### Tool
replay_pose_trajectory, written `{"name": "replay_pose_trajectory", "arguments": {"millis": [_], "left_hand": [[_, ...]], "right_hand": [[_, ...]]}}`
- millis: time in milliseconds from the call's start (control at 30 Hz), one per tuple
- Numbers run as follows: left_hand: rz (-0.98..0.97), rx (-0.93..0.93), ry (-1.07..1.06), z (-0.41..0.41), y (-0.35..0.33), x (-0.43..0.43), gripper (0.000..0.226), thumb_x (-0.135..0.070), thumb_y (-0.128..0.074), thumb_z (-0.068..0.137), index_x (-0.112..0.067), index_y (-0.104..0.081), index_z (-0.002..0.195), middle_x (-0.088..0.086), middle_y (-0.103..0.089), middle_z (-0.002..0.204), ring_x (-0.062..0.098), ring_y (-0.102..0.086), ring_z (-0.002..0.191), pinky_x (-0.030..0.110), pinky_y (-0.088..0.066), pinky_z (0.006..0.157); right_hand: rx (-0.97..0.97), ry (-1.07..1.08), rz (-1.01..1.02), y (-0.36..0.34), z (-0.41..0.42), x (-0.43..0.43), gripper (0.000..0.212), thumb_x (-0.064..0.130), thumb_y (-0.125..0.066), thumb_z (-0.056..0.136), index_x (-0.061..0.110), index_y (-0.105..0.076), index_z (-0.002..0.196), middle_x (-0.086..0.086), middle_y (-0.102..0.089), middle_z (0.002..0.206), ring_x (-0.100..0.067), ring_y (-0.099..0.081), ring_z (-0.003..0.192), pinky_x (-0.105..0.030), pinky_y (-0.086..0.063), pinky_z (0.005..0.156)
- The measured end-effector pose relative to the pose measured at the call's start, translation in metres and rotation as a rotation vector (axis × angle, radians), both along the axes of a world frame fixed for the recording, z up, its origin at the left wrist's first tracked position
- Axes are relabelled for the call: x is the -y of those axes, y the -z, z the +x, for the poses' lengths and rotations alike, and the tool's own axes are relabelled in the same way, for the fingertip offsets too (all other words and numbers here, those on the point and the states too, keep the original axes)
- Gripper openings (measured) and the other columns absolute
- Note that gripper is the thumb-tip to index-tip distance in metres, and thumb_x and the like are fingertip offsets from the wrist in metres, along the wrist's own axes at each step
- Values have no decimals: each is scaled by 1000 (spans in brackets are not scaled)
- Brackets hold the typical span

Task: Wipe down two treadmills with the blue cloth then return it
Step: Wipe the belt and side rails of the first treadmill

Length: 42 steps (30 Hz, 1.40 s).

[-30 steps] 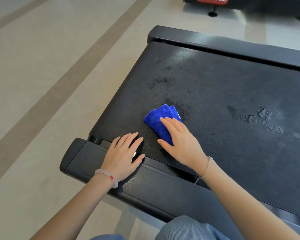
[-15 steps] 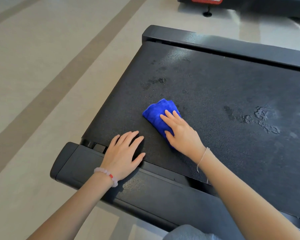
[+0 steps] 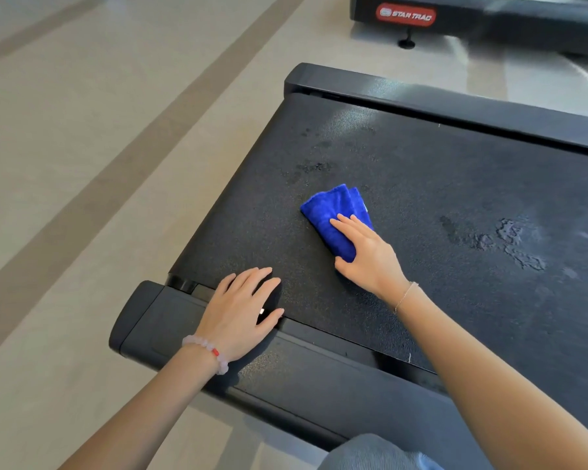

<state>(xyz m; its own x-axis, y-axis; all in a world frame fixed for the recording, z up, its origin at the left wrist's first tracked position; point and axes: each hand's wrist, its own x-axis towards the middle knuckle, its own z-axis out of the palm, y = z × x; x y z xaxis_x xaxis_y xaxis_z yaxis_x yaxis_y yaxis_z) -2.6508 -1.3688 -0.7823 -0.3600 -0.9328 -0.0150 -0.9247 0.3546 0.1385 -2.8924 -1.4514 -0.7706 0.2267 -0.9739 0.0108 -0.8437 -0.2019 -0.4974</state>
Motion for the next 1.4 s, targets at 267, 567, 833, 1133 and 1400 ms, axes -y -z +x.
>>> {"name": "replay_pose_trajectory", "arguments": {"millis": [267,567,833,1133,1400], "left_hand": [[-3,20,2,9,-6,-10,54,-52,-35,86,-18,-62,118,0,-59,126,19,-55,117,38,-43,96],[-3,10,11,13,-4,-9,53,-51,-36,87,-18,-62,119,0,-58,126,18,-55,116,38,-42,97],[-21,-16,14,17,-4,3,51,-49,-36,88,-19,-60,121,-1,-57,128,18,-54,118,39,-42,98],[-28,-43,-17,16,-3,16,52,-49,-35,89,-19,-59,124,-1,-56,130,19,-53,119,41,-43,99],[-32,-34,-9,17,-7,4,51,-49,-37,87,-18,-61,120,-1,-57,127,18,-55,115,38,-44,97]], "right_hand": [[62,-99,-42,6,10,-46,61,19,-64,79,28,-46,136,13,-39,145,-6,-26,139,-21,-25,107],[70,-1,-173,17,15,-38,43,28,-63,87,27,-55,129,10,-48,140,-13,-37,135,-20,-23,106],[66,100,-68,14,-3,42,43,26,-54,93,27,-48,135,9,-39,147,-12,-26,140,-27,-30,106],[285,201,0,7,0,49,37,26,-57,90,35,-56,125,19,-51,135,-4,-32,136,-33,-34,107],[237,26,-24,8,30,-15,39,20,-62,86,28,-59,124,14,-53,134,-5,-36,134,-15,-22,106]]}}
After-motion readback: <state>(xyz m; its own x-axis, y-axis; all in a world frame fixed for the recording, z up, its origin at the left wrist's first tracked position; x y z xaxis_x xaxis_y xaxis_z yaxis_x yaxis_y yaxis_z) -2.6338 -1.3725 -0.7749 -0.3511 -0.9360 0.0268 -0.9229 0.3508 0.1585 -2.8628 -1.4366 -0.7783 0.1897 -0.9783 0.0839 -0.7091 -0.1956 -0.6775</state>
